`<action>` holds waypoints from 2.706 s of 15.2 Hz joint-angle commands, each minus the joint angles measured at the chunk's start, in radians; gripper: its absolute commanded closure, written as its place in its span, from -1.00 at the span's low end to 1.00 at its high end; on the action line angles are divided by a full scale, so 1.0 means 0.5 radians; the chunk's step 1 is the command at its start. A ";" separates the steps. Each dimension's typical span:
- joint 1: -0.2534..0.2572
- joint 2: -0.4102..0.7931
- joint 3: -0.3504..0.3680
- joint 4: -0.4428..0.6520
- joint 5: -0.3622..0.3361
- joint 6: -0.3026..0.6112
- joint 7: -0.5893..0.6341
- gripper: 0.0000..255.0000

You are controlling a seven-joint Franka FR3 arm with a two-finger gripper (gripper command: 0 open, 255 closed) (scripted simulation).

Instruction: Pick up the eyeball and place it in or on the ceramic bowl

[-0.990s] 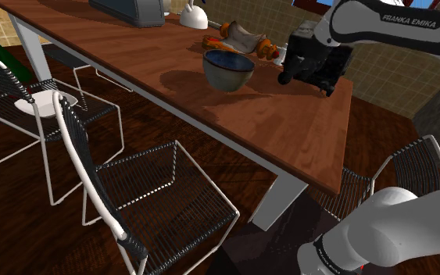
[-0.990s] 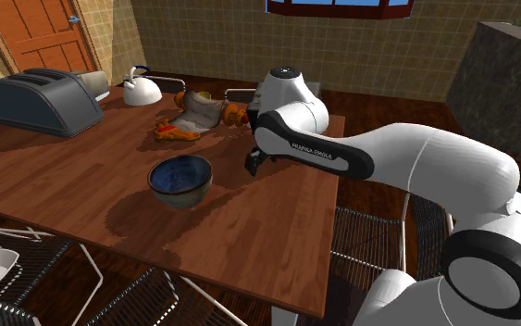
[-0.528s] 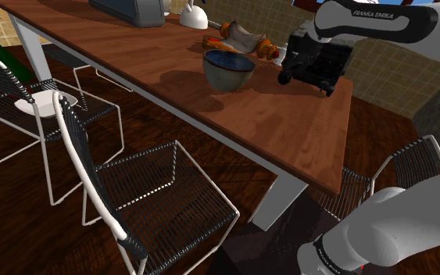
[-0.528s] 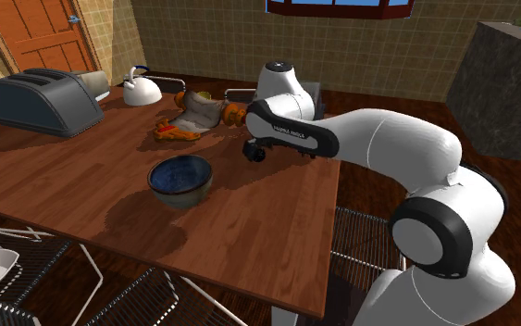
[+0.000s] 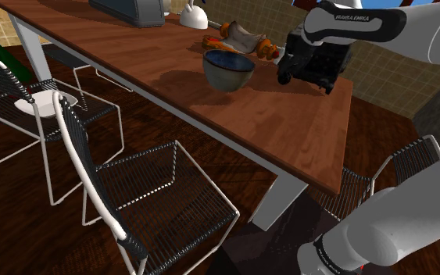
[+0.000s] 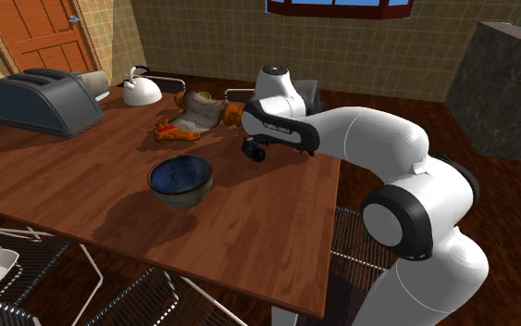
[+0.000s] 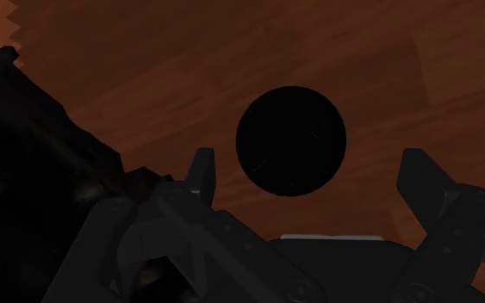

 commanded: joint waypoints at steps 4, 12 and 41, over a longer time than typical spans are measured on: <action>-0.007 0.044 -0.012 -0.058 0.014 0.095 -0.012 -1.00; -0.007 0.044 -0.012 -0.058 0.014 0.095 -0.012 1.00; -0.010 0.134 -0.016 0.612 0.056 -0.489 -0.045 1.00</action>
